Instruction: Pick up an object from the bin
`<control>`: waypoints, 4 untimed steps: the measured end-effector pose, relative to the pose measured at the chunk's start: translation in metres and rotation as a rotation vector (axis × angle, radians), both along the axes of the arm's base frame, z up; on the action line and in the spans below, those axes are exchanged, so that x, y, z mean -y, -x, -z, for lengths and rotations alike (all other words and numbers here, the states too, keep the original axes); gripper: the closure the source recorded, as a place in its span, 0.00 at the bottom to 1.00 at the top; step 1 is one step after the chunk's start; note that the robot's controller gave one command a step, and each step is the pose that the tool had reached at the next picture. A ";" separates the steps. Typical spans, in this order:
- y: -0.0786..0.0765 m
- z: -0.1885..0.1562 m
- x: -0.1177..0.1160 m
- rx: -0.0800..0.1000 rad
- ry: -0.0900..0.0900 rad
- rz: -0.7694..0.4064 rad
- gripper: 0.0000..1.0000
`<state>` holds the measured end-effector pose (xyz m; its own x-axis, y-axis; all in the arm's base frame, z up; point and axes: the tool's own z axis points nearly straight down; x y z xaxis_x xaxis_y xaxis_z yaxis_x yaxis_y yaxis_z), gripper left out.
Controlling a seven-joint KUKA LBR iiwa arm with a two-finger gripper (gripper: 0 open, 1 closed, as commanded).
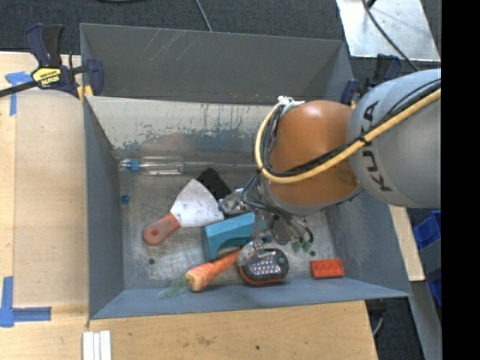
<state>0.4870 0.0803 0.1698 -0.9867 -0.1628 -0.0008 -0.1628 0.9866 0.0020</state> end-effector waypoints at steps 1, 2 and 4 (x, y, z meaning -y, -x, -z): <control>-0.011 0.048 0.002 0.006 0.002 -0.202 0.00; -0.024 0.091 0.007 -0.005 -0.001 -0.057 1.00; -0.016 -0.049 0.008 -0.001 0.002 -0.039 1.00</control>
Offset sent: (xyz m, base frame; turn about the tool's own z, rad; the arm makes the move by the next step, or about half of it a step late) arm 0.0224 -0.0100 -0.0998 -0.0520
